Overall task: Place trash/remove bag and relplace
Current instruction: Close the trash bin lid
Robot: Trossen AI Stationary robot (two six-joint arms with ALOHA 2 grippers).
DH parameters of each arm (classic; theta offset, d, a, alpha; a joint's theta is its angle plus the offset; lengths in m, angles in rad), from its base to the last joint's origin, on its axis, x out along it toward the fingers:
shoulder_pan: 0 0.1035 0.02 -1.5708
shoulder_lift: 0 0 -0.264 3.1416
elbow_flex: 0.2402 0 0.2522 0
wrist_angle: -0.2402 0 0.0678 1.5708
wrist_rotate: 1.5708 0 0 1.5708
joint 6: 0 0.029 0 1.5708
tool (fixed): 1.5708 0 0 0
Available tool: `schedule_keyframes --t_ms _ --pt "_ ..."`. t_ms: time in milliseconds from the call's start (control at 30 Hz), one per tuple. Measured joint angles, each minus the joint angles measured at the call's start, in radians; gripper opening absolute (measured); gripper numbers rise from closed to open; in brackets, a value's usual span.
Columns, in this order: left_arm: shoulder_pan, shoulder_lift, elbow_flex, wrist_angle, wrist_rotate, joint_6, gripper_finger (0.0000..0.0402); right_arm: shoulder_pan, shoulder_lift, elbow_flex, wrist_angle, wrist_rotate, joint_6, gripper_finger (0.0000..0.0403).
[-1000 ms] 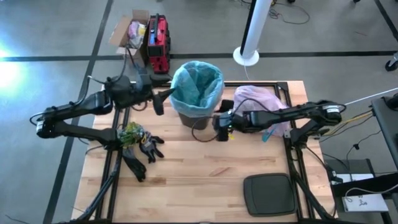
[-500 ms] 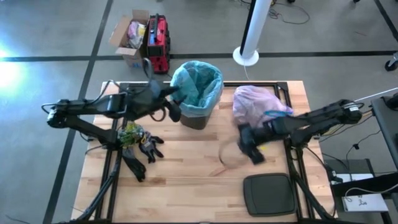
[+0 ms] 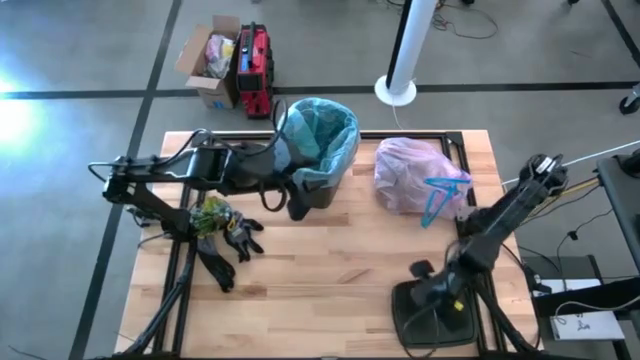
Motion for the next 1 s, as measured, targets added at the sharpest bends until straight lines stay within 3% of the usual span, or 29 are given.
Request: schedule_keyframes --t_ms 133,267,367,467,600,700,833,933,1000 --pt "-0.039 0.019 0.089 -0.229 0.0 0.016 0.0214 0.098 0.078 0.027 -0.093 -0.054 0.22 0.0169" --pt "-0.083 0.014 0.084 -0.431 0.0 0.004 0.0214 0.122 0.187 0.053 -0.182 -0.086 0.23 0.0143" --pt "-0.109 -0.007 0.042 -0.497 -0.001 0.005 0.0221 0.084 0.292 0.104 -0.233 -0.105 0.062 0.0114" --pt "-0.15 -0.05 -0.06 -0.499 0.032 -0.008 0.0229 0.004 0.422 0.212 -0.335 -0.111 -0.223 0.0083" --pt "-0.209 -0.121 -0.264 -0.496 0.103 0.0 0.0238 -0.112 0.559 0.398 -0.433 0.132 -0.543 0.0049" --pt "-0.24 -0.189 -0.434 -0.445 0.104 0.018 0.0243 -0.195 0.628 0.539 -0.426 0.321 -0.558 0.0032" --pt "-0.276 -0.271 -0.657 -0.243 0.142 0.018 0.0245 -0.249 0.672 0.716 -0.466 0.343 -0.439 0.0018" --pt "-0.304 -0.322 -0.8 -0.006 0.188 -0.002 0.0239 -0.238 0.687 0.821 -0.567 0.394 -0.398 0.0011" --pt "-0.336 -0.342 -0.891 0.186 0.205 -0.025 0.0232 -0.231 0.683 0.868 -0.611 0.445 -0.287 0.0006"
